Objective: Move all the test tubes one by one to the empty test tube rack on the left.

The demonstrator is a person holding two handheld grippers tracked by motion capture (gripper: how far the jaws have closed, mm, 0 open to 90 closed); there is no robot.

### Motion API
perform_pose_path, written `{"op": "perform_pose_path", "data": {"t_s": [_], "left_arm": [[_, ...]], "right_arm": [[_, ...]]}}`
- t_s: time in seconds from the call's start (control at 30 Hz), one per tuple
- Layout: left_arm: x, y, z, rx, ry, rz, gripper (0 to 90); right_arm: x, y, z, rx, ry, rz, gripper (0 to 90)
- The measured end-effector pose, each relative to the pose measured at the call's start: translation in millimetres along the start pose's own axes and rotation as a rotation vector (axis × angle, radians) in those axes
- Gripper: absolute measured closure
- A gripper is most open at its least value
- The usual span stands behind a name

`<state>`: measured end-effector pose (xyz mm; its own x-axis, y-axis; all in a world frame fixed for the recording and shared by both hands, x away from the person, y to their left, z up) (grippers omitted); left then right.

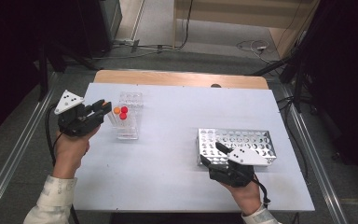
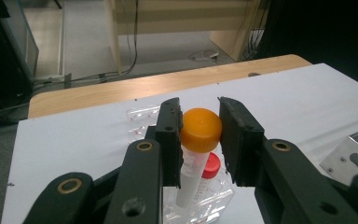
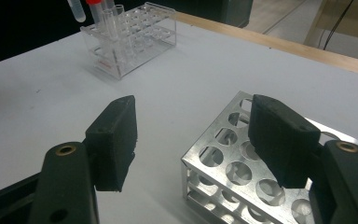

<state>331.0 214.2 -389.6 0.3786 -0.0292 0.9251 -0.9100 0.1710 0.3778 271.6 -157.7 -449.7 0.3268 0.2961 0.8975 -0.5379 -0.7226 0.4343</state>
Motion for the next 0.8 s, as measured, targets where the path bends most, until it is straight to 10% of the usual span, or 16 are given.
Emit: {"op": "perform_pose_path", "data": {"t_s": [0.8], "left_arm": [[-13.9, -24.8, 1.4, 0.030, -0.019, -0.026, 70.1]], "right_arm": [[-2.7, 1.2, 2.3, -0.005, -0.007, 0.000, 31.6]]}}
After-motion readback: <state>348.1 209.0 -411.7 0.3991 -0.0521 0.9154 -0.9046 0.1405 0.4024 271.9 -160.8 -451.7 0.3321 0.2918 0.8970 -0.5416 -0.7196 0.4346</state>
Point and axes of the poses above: each handheld gripper's, and its own axes: y roughly backward along the jaws, x roughly out of its top, z roughly to its right, the point moved 6 cm from there along -y, roughly forward along the jaws, and after that the axes turned 10 degrees about x, right-handed, at the moved point
